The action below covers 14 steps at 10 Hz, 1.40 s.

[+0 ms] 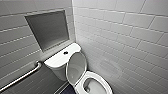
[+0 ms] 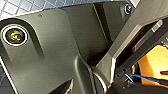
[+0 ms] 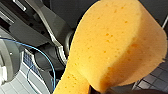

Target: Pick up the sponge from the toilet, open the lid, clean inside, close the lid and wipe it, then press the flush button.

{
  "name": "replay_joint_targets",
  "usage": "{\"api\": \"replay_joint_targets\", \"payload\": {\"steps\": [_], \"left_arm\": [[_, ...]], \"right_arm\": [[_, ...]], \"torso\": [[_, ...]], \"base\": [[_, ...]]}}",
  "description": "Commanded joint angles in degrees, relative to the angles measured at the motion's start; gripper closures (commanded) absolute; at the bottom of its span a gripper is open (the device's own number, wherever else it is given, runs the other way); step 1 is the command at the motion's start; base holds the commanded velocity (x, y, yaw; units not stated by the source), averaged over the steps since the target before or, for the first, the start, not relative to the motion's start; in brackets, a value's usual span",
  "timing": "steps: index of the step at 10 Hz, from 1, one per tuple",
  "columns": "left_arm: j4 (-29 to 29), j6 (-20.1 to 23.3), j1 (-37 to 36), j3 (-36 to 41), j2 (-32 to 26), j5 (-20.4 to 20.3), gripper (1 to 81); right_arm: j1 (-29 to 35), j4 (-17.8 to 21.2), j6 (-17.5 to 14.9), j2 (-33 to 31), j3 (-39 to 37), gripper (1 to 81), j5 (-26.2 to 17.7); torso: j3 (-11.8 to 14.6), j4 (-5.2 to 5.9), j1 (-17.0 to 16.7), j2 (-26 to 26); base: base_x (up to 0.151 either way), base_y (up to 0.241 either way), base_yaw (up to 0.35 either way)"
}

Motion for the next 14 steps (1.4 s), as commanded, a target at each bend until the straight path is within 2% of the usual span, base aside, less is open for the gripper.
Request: {"api": "replay_joint_targets", "payload": {"steps": [1,2,4,6,7,8,9,10,11,12,13,14], "left_arm": [[0.0,0.4,-0.6,-2.4,1.4,2.7,1.0],[-0.1,0.4,0.4,-5.1,2.9,1.2,1.0],[-0.4,0.4,2.6,-10.3,5.3,-3.0,1.0],[-0.6,0.3,2.9,-14.4,7.6,-3.0,1.0],[-0.6,0.3,2.9,-15.0,8.3,-3.0,1.0],[-0.6,0.3,2.9,-15.0,8.3,-3.0,1.0],[-0.6,0.4,2.9,-15.1,8.5,-3.0,1.0],[-0.6,0.4,2.9,-15.1,8.6,-3.1,1.0],[-0.6,0.4,2.9,-15.1,8.7,-3.1,1.0],[-0.5,0.4,3.0,-15.1,8.8,-3.1,1.0],[-0.6,0.4,3.2,-15.1,8.8,-3.1,1.0],[-0.3,0.4,3.8,-15.4,8.8,-3.5,1.0]], "right_arm": [[0.1,-0.4,1.3,-1.7,-0.2,81.1,-1.2],[0.1,-0.3,1.6,-1.7,-1.1,81.1,-1.6],[-0.8,-1.0,6.3,-1.5,-2.2,81.1,-2.9],[-0.8,-1.5,5.9,0.0,-2.9,81.1,-11.7],[-0.6,-0.6,5.4,0.6,-3.2,81.1,-12.7],[0.0,0.5,1.2,0.5,-2.6,81.1,-13.0],[0.1,7.4,-5.7,-0.1,-0.5,81.1,-13.2],[0.2,17.1,-16.8,-1.6,3.0,81.1,-13.9],[0.8,26.6,-24.9,-3.8,6.6,81.1,-14.9],[1.2,33.9,-30.8,-7.2,11.5,81.1,-15.0],[1.6,36.5,-31.4,-11.5,17.2,81.1,-14.6],[2.8,36.5,-31.5,-15.8,23.0,81.1,-14.5]], "torso": [[0.0,0.0,0.0,0.0],[0.0,0.0,-0.4,0.6],[0.0,0.0,-0.8,1.2],[0.0,0.0,-0.8,1.1],[0.0,0.0,-0.8,1.1],[0.0,0.0,-0.8,1.1],[0.0,0.0,-0.8,1.1],[0.0,0.0,-0.8,1.1],[0.0,0.0,-0.8,1.1],[0.0,0.0,-0.8,1.1],[0.0,0.0,-0.8,1.1],[0.0,0.0,-0.8,1.1]], "base": [[0.0,0.0,0.0],[0.0,0.0,0.0],[0.0,0.0,0.0],[0.0,0.0,0.0],[0.0,0.0,0.0],[0.0,0.0,0.0],[0.0,0.0,0.0],[0.0,0.0,0.0],[0.0,0.0,0.0],[0.0,0.0,0.0],[0.0,0.0,0.0],[0.0,0.0,0.0]]}}
